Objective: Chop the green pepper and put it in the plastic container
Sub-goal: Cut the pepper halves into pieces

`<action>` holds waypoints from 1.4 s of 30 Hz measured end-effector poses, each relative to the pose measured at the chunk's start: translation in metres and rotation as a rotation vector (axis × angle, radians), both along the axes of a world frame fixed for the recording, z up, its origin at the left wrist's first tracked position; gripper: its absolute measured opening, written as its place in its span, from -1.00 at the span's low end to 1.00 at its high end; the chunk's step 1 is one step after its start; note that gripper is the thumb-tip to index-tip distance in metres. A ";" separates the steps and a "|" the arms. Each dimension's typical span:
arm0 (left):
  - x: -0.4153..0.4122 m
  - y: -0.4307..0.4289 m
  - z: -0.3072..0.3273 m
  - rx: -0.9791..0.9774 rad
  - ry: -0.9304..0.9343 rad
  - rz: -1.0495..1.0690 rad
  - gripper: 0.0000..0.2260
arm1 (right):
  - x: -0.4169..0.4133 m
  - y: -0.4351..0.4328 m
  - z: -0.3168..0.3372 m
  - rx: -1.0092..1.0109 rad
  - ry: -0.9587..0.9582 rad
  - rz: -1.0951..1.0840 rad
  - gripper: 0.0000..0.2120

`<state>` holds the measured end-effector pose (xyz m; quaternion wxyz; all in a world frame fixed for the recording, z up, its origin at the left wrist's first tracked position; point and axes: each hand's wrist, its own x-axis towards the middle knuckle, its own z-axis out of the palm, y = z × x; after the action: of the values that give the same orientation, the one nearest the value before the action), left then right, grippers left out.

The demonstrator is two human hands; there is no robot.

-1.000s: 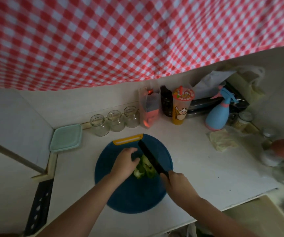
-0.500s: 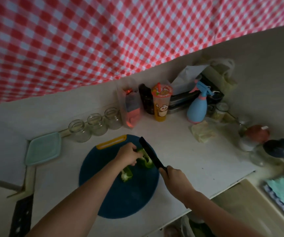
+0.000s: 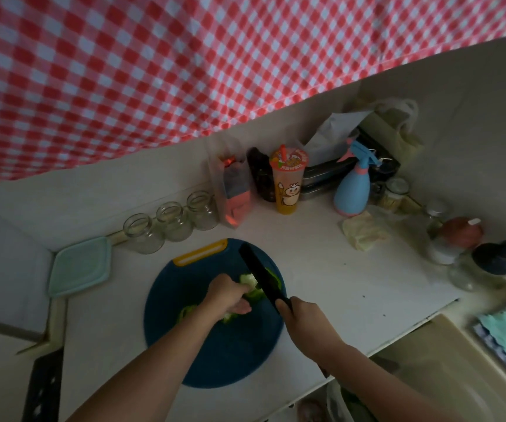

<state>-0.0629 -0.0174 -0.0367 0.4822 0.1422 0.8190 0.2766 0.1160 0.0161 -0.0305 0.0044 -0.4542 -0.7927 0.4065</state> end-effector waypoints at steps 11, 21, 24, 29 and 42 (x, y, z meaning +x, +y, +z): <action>0.010 -0.009 0.001 0.062 0.104 -0.115 -0.80 | 0.007 -0.014 -0.009 0.062 0.008 0.021 -0.69; 0.008 -0.012 0.003 0.079 0.132 -0.174 -0.84 | 0.006 -0.017 -0.013 0.134 -0.118 0.096 -0.72; 0.008 -0.014 0.001 0.077 0.137 -0.184 -0.84 | 0.002 -0.026 -0.017 0.117 -0.140 0.105 -0.72; 0.009 -0.015 -0.005 0.076 0.085 -0.121 -0.81 | -0.005 -0.031 -0.023 0.140 -0.156 0.064 -0.67; 0.007 -0.006 0.002 0.044 0.040 -0.101 -0.82 | -0.020 -0.019 -0.007 0.231 -0.289 0.161 -0.74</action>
<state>-0.0562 -0.0238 -0.0343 0.4757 0.1994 0.8140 0.2671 0.0961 -0.0030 -0.0371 -0.0900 -0.4396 -0.8601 0.2426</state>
